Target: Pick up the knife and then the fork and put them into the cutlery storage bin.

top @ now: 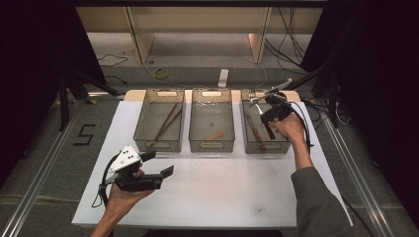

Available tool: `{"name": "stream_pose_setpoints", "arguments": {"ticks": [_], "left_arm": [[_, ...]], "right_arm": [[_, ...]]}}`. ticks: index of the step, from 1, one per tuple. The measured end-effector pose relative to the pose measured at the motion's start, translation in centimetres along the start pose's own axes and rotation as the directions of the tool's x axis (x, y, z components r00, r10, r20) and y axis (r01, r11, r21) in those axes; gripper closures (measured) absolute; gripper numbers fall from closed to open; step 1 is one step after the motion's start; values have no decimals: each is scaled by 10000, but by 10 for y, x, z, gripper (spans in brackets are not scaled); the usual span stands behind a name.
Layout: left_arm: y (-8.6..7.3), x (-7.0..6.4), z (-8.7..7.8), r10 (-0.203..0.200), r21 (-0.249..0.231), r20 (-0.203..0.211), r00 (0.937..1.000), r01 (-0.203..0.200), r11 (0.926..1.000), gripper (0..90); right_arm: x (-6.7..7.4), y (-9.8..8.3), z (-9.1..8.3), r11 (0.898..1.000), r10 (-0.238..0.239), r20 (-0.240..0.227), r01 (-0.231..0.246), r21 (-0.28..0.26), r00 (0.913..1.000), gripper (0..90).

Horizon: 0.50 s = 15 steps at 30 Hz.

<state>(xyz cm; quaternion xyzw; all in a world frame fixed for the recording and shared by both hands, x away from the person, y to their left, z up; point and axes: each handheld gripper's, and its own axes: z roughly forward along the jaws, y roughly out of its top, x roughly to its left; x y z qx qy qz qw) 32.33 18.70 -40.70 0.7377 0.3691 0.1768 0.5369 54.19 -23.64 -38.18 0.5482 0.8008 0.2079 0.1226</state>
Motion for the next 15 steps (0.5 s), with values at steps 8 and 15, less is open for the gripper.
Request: {"name": "stream_pose_setpoints", "arguments": {"ticks": [8, 15], "left_arm": [[0, 0, 0, -7, 7, 9, 10000, 7, 10000, 156], [0, 0, 0, -94, -70, 9, 10000, 94, 9999, 156]], "right_arm": [[-3, -5, 10, 9984, 562, -258, -559, 99, 9981, 591], [5, -7, -7, 9980, 196, -447, -222, -589, 9988, 440]]}}
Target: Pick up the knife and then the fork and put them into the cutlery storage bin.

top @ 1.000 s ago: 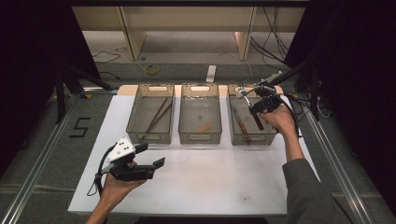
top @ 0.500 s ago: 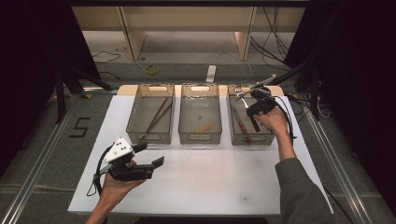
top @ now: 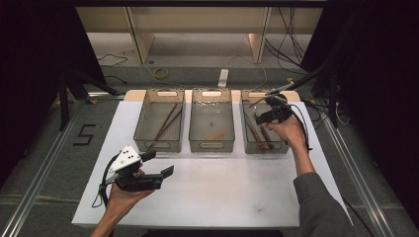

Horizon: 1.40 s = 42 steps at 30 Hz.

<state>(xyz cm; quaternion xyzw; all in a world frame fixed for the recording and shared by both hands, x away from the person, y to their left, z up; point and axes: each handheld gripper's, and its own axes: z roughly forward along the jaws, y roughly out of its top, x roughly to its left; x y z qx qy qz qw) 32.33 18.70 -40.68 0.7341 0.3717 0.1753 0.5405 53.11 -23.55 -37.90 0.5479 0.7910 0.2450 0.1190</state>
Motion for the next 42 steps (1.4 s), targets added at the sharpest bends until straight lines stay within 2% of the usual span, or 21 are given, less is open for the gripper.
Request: {"name": "stream_pose_setpoints", "arguments": {"ticks": [4, 6, 10, 13, 18, 21, 24, 26, 27, 30, 33, 36, 39, 40, 42], "left_arm": [[0, 0, 0, -31, -10, 21, 10000, 31, 10000, 156], [0, 0, 0, -41, 14, 28, 10000, 41, 10000, 156], [1, 1, 0, -250, -55, 226, 9994, 252, 9997, 156], [1, 2, 0, -352, -86, 246, 9991, 354, 9993, 156], [0, 2, 0, -344, -35, 262, 9991, 345, 9994, 156], [0, 1, 1, -349, 3, 272, 9990, 349, 9994, 156], [0, 1, 1, -324, -14, 269, 9991, 324, 9995, 156], [0, 1, 1, -347, 29, 285, 9990, 347, 9994, 156], [0, 2, 1, -323, 62, 299, 9990, 321, 9995, 156], [0, 0, 2, -276, 65, 304, 9992, 274, 9996, 156], [0, -1, 2, -236, 67, 332, 9992, 233, 9997, 156], [-1, 0, 2, -237, 85, 312, 9992, 234, 9997, 156], [-1, 1, 2, -232, 168, 323, 9992, 227, 9996, 156], [-1, 1, 3, -228, 170, 323, 9992, 223, 9996, 156], [-1, 1, 2, -233, 153, 349, 9991, 228, 9996, 156]], "right_arm": [[9, -7, -12, 9985, -365, -581, 340, -433, 9976, 380], [14, -13, -19, 9957, -637, -690, 588, -714, 9956, 370], [23, -24, -31, 9889, -910, -1023, 778, -1266, 9906, 344], [27, -30, -42, 9790, -904, -1104, 680, -1922, 9898, 329], [39, -46, -52, 9660, -1289, -1545, 888, -2427, 9795, 285], [45, -61, -57, 9552, -1339, -1777, 792, -2853, 9749, 272], [52, -78, -59, 9477, -1634, -2048, 959, -3043, 9651, 249], [56, -89, -62, 9386, -1958, -2239, 1163, -3248, 9547, 246], [58, -94, -63, 9361, -2025, -2279, 1199, -3305, 9524, 246], [62, -108, -63, 9293, -2162, -2291, 1281, -3465, 9491, 245], [63, -119, -64, 9148, -2150, -2323, 1123, -3879, 9486, 247], [63, -129, -63, 9106, -2062, -2644, 858, -4044, 9421, 247], [65, -138, -59, 9095, -2168, -2839, 877, -4063, 9340, 237], [67, -141, -58, 9073, -2158, -2816, 854, -4117, 9350, 237], [68, -147, -57, 9053, -2170, -2958, 784, -4175, 9303, 231]]}}
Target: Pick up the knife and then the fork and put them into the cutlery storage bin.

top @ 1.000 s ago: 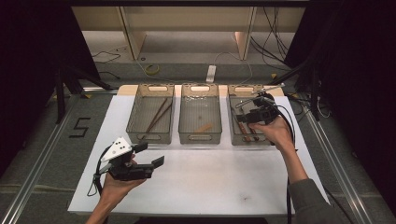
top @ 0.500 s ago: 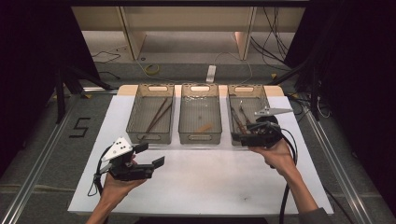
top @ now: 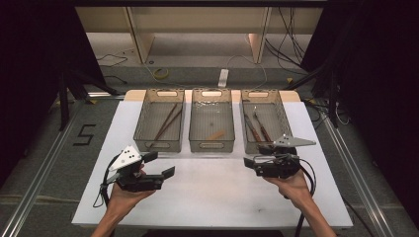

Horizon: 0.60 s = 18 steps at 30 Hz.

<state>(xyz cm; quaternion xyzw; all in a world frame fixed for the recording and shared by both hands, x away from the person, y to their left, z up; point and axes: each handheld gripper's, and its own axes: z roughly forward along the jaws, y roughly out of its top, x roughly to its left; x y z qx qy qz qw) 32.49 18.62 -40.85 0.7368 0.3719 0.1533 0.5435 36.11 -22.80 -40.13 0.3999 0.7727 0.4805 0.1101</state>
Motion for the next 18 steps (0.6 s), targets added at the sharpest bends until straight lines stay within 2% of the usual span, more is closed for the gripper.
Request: {"name": "stream_pose_setpoints", "arguments": {"ticks": [3, 9, 14, 18], "left_arm": [[0, 0, 0, -29, 8, 38, 10000, 29, 10000, 156], [0, 0, 0, -25, 45, 103, 9999, 25, 10000, 156], [0, 0, 0, -65, 54, 195, 9998, 64, 10000, 156], [-2, -1, 1, -56, 222, 285, 9996, 49, 9997, 156]], "right_arm": [[4, -8, -2, 9999, -101, -145, 100, -109, 9998, 211], [13, -21, -9, 9977, -174, -264, 156, -665, 9995, 189], [17, -32, -13, 9968, -235, -292, 212, -765, 9993, 180], [20, -37, -16, 9936, -532, -341, 495, -1013, 9980, 164]]}}
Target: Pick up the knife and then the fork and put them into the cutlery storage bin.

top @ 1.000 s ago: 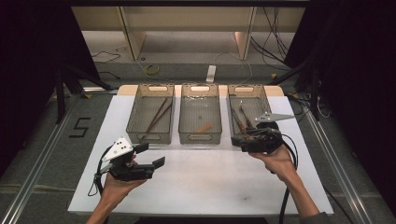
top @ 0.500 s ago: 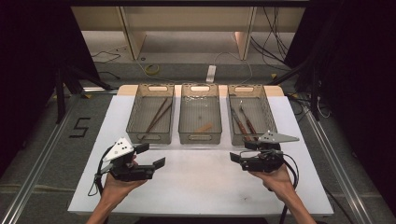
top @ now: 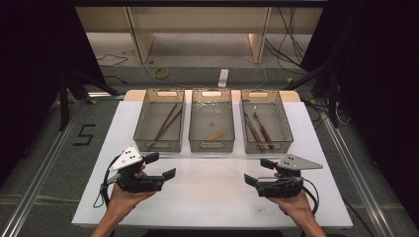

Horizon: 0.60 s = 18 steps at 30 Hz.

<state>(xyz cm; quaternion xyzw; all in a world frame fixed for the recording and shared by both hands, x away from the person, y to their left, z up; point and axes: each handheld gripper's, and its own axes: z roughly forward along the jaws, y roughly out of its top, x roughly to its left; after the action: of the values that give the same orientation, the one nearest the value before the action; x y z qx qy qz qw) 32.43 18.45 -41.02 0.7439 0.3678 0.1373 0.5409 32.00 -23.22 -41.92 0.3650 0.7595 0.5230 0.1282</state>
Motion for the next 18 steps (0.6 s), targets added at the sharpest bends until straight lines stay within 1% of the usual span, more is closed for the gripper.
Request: {"name": "stream_pose_setpoints", "arguments": {"ticks": [2, 4, 10, 14, 18], "left_arm": [[0, 0, 1, 55, 89, 36, 10000, -56, 9999, 156], [0, -1, 1, 62, 81, 69, 10000, -63, 9999, 156], [-1, -2, 1, 112, 144, 100, 9999, -113, 9998, 156], [-1, -2, 2, 130, 176, 120, 9998, -132, 9998, 156], [-1, -2, 2, 128, 161, 109, 9999, -129, 9998, 156]], "right_arm": [[2, -1, -3, 9999, 1, -41, -2, -154, 10000, 163], [3, -3, -5, 9998, -37, 64, 38, -199, 10000, 163], [0, -9, -9, 9996, 134, 269, -127, -262, 9995, 164], [-2, -9, -11, 9995, 197, 292, -189, -270, 9994, 165], [-2, -9, -11, 9995, 162, 308, -154, -258, 9994, 165]]}}
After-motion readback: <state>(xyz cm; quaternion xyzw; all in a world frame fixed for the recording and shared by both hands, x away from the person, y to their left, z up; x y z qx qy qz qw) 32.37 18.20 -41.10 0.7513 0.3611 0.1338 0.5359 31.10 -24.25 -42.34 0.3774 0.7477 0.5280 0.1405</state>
